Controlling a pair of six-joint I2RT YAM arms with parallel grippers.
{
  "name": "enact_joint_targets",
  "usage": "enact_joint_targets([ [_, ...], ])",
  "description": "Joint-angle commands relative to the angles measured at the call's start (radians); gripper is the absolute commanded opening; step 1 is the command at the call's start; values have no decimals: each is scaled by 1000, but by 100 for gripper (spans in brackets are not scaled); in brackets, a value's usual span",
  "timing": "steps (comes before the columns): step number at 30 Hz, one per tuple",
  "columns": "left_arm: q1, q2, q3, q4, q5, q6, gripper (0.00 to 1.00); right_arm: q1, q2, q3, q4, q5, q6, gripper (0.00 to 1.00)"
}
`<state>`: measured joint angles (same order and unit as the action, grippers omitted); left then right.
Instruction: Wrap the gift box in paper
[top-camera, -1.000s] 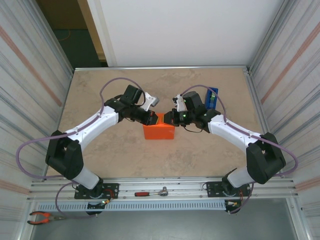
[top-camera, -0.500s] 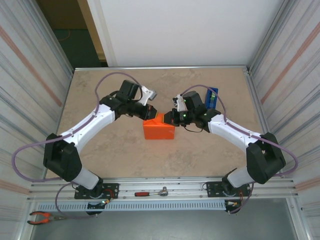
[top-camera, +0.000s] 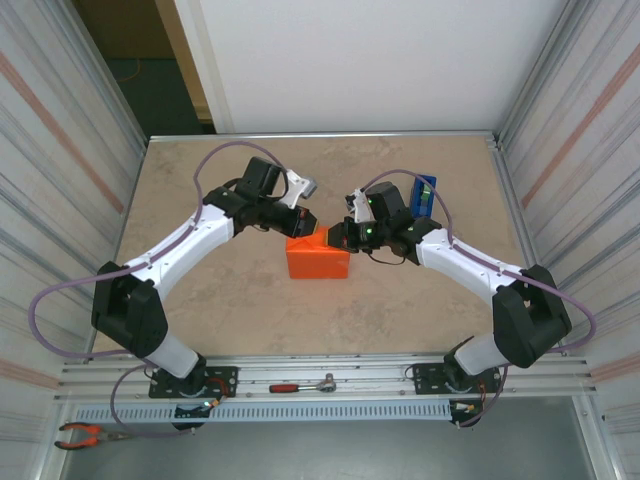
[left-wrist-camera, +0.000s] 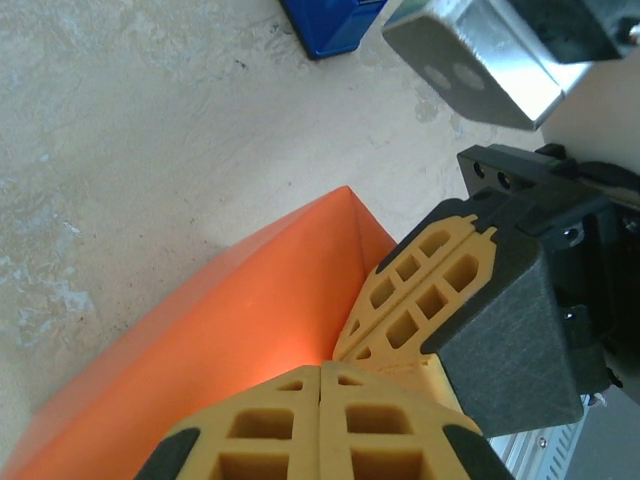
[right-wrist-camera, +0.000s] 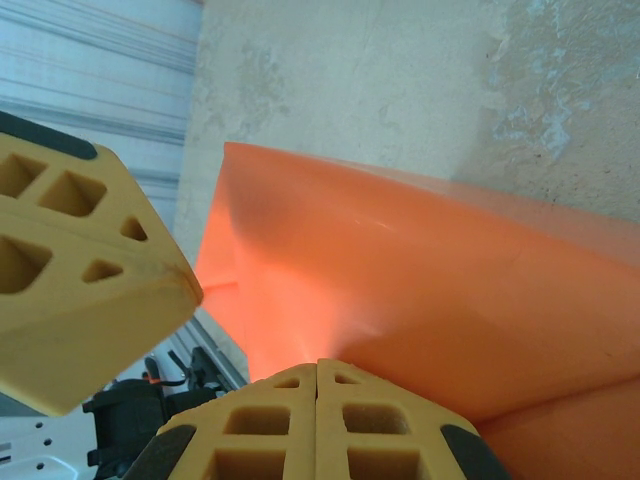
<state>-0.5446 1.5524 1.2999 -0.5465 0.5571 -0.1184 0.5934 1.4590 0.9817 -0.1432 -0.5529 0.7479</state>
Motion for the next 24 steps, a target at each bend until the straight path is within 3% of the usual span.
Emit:
enact_joint_targets([
  [1, -6, 10, -27, -17, 18, 19, 1, -12, 11, -19, -76, 25, -1, 0],
  [16, -36, 15, -94, -27, -23, 38, 0, -47, 18, 55, -79, -16, 14, 0],
  [22, -37, 20, -99, -30, -26, 36, 0, -185, -56, 141, -74, -68, 29, 0],
  [24, -39, 21, -103, -27, -26, 36, 0, -259, -84, 137, -87, -70, 29, 9],
])
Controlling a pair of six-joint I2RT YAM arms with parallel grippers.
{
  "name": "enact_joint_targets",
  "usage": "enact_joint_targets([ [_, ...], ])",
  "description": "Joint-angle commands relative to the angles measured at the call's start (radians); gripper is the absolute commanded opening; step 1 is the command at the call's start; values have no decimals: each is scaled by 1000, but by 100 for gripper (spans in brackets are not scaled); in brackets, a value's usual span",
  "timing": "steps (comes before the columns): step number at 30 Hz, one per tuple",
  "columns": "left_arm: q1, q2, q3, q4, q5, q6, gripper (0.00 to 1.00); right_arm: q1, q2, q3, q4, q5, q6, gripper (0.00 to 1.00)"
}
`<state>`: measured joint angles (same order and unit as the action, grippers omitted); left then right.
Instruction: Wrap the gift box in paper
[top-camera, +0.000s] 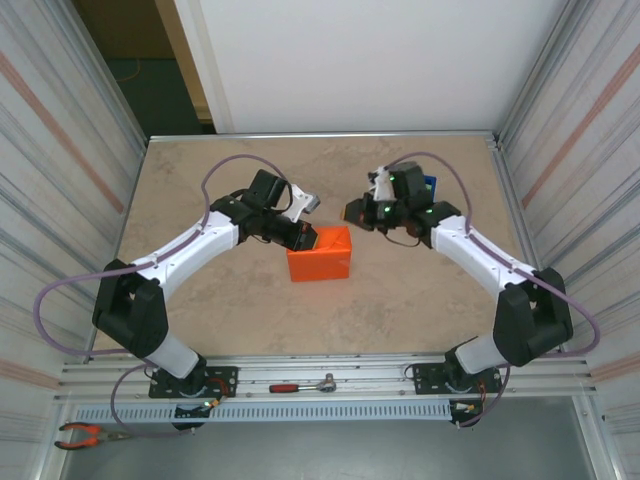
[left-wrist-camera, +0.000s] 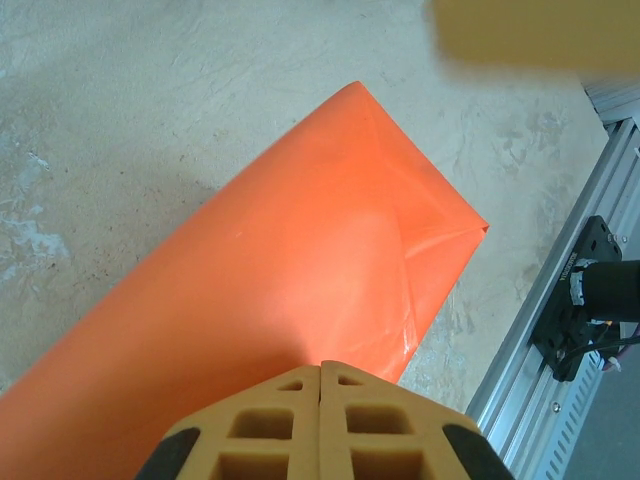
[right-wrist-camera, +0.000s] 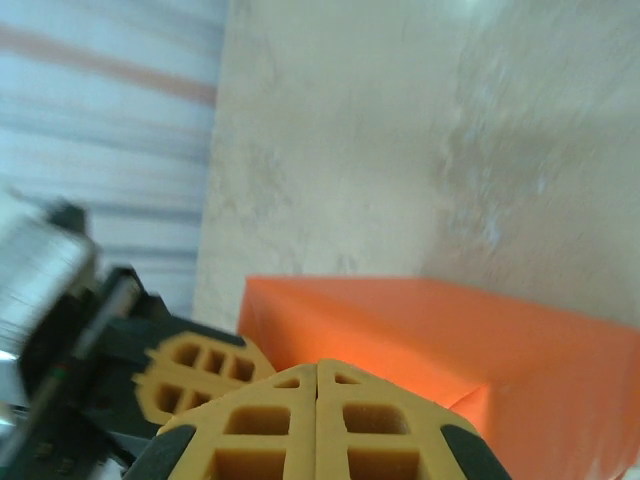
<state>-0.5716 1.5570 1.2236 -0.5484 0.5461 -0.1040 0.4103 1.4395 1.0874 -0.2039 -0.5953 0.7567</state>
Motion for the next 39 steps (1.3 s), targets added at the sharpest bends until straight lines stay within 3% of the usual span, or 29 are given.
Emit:
enact_joint_targets([
  [1, -12, 18, -28, -26, -15, 21, 0, -115, -74, 23, -31, -29, 24, 14],
  [6, -17, 18, -36, -25, -20, 21, 0, -378, -88, -82, 19, -40, 64, 53],
  [8, -19, 19, -38, -25, -22, 20, 0, -473, -63, -111, 46, -40, 77, 62],
  [11, -19, 20, -37, -24, -24, 22, 0, -585, 15, -122, 91, -56, 91, 65],
  [18, -18, 20, -41, -26, -33, 32, 0, -692, 257, -18, 128, -135, 64, 66],
  [23, -19, 26, -42, -27, -38, 38, 0, -694, 383, 45, 146, -202, 45, 58],
  [33, -17, 46, -50, -19, -32, 35, 0, -678, 439, 34, 175, -225, 14, 41],
  [39, -24, 46, -56, -22, -36, 35, 0, -669, 442, 13, 181, -228, 1, 37],
])
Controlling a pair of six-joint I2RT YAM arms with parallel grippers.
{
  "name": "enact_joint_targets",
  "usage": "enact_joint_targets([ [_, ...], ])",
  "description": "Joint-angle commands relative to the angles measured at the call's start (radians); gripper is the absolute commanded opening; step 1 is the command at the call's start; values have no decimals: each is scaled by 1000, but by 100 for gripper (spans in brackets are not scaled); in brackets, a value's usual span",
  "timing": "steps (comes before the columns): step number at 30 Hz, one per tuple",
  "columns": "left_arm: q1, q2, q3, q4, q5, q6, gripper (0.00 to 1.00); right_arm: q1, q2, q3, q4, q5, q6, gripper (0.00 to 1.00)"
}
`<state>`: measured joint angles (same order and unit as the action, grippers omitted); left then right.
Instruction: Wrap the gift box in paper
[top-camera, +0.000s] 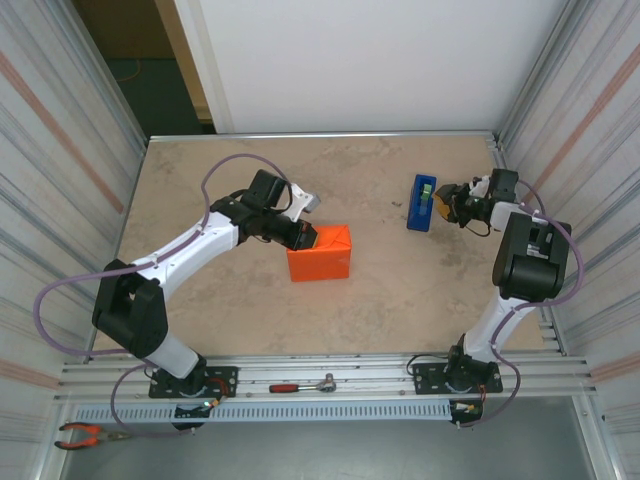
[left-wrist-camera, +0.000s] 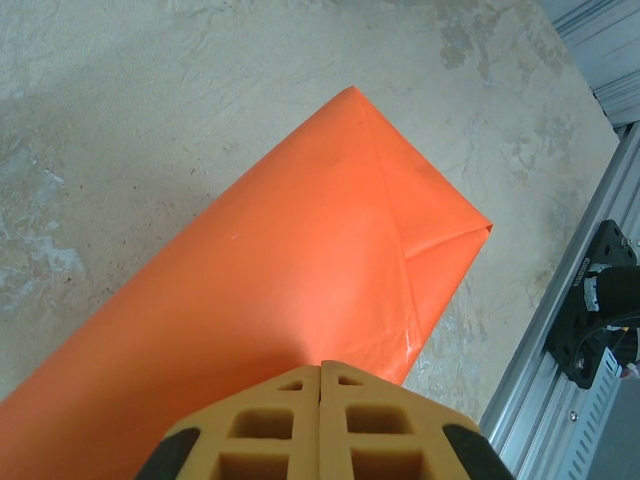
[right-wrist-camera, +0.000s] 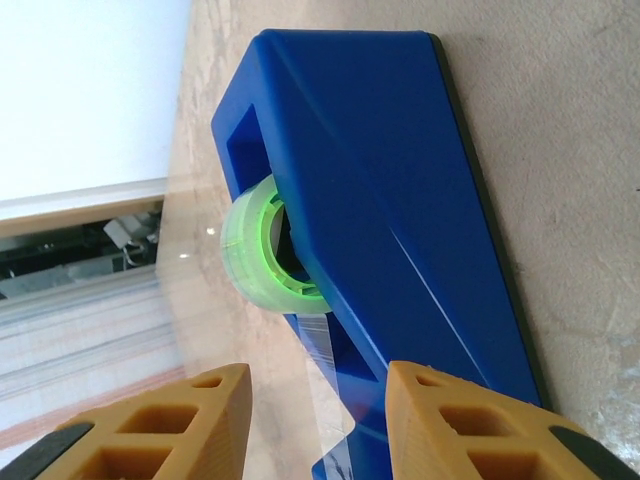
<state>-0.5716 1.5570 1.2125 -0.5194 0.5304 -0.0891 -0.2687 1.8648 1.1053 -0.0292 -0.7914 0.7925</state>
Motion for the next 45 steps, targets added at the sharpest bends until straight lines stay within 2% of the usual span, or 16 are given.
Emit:
enact_joint_targets([
  [1, -25, 46, -45, -49, -23, 19, 0, 12, 16, -5, 2, -33, -39, 36],
  [19, -33, 49, -45, -53, -25, 25, 0, 47, 19, -54, 6, -18, -53, 37],
  [37, -38, 55, -47, -53, -24, 25, 0, 49, 32, -47, 27, -43, -46, 23],
  [45, -40, 54, -47, -53, -24, 25, 0, 48, 34, -53, 28, -46, -46, 11],
])
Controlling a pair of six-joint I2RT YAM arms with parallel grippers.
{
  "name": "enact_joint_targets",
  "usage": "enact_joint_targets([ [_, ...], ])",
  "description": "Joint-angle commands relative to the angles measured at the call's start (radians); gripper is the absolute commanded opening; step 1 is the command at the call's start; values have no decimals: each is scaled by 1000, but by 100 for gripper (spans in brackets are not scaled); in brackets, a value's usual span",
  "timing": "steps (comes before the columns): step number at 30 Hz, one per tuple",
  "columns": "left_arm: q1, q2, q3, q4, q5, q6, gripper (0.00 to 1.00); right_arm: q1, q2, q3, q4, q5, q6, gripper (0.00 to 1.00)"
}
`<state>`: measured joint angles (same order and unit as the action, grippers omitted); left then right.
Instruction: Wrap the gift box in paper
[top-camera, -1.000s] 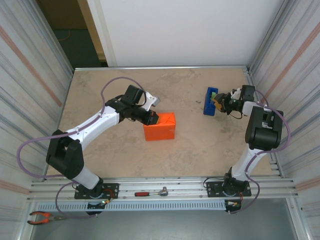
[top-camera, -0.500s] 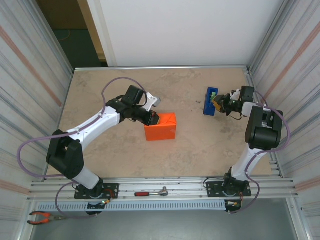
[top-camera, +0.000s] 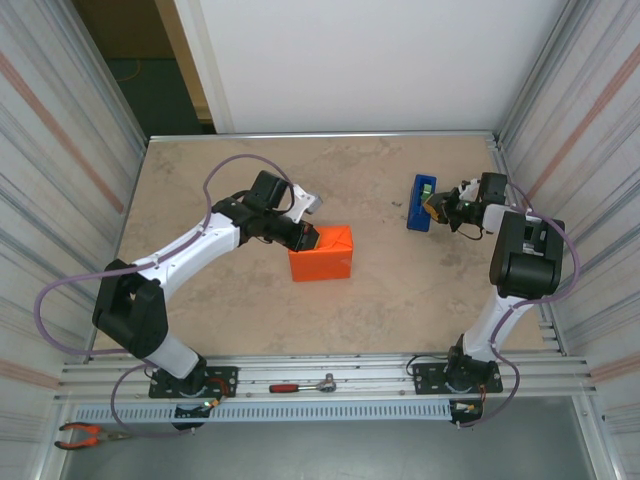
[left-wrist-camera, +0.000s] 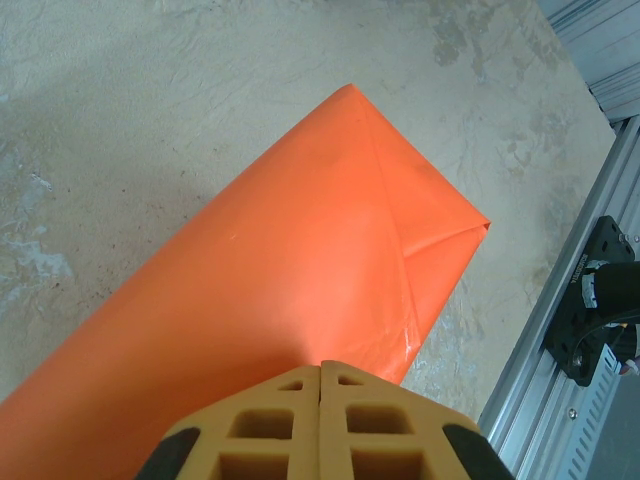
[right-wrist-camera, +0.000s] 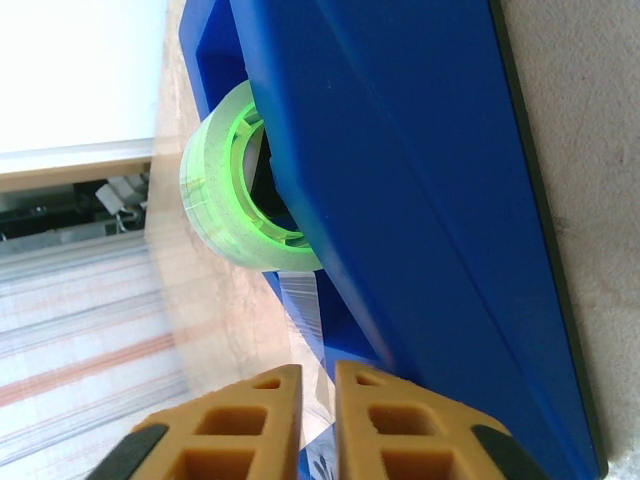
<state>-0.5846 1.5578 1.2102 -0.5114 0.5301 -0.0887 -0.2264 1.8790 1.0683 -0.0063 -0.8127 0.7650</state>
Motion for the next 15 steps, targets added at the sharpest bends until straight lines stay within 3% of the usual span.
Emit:
enact_joint_targets([
  [1, -26, 53, -44, -61, -25, 26, 0, 6, 20, -17, 4, -26, -18, 9],
  [3, -27, 54, -43, -62, -25, 25, 0, 4, 17, -16, 6, -31, -16, 0],
  [15, -26, 56, -42, -66, -25, 27, 0, 7, -115, -105, 136, -58, 107, 0],
])
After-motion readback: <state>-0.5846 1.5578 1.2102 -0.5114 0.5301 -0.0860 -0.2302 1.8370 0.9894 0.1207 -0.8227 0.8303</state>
